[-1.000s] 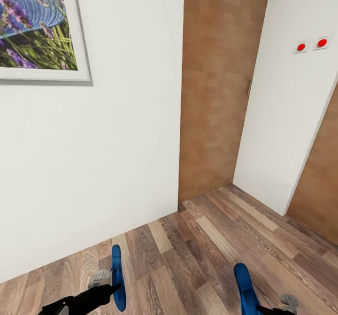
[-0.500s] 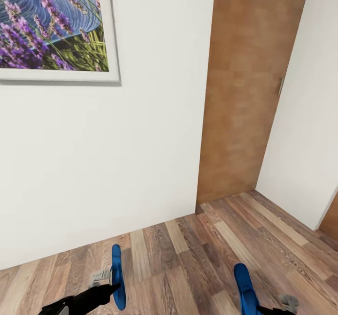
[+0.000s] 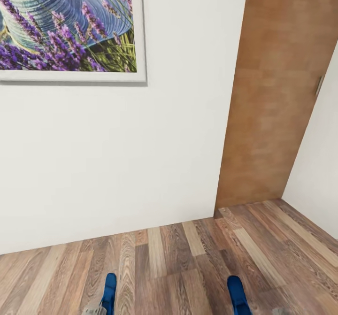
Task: In the bedroom, move the book from the bed onto either nightstand, and place the two sandals side by side next to the bed.
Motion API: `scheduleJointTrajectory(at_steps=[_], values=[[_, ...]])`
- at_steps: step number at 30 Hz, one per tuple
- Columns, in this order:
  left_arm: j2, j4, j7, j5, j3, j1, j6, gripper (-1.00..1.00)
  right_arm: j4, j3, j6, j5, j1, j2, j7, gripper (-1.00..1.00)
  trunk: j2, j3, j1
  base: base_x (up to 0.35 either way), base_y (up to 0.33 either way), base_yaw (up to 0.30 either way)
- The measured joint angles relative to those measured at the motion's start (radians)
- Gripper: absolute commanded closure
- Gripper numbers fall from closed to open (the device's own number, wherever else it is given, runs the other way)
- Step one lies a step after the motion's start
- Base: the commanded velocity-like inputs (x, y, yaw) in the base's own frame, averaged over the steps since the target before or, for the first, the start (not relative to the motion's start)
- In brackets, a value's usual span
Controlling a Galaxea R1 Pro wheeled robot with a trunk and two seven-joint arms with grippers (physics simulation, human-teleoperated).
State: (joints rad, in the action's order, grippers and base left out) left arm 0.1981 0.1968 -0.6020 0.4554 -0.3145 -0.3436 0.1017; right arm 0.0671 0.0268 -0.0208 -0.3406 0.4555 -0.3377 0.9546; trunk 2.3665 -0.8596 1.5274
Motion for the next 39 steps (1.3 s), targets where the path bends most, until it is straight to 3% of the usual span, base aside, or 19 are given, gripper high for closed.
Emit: scheduleJointTrajectory(at_steps=[5, 13, 39], values=[[-0.002, -0.024, -0.001, 0.000, 0.001, 0.000, 0.033, 1.00, 0.008, -0.003, 0.000, 0.000, 0.000, 0.006, -0.039, 1.00, 0.000, 0.000, 0.000, 0.000, 0.000, 0.293], [-0.003, -0.027, -0.001, 0.006, 0.005, 0.000, 0.038, 1.00, 0.008, -0.003, 0.000, 0.000, 0.000, 0.007, -0.044, 1.00, 0.000, 0.000, 0.000, 0.000, 0.000, 0.247], [-0.003, -0.027, -0.007, 0.008, 0.005, 0.000, 0.037, 1.00, 0.009, -0.003, 0.001, -0.004, 0.000, 0.006, -0.033, 1.00, 0.000, 0.000, 0.000, 0.000, 0.000, 0.009]])
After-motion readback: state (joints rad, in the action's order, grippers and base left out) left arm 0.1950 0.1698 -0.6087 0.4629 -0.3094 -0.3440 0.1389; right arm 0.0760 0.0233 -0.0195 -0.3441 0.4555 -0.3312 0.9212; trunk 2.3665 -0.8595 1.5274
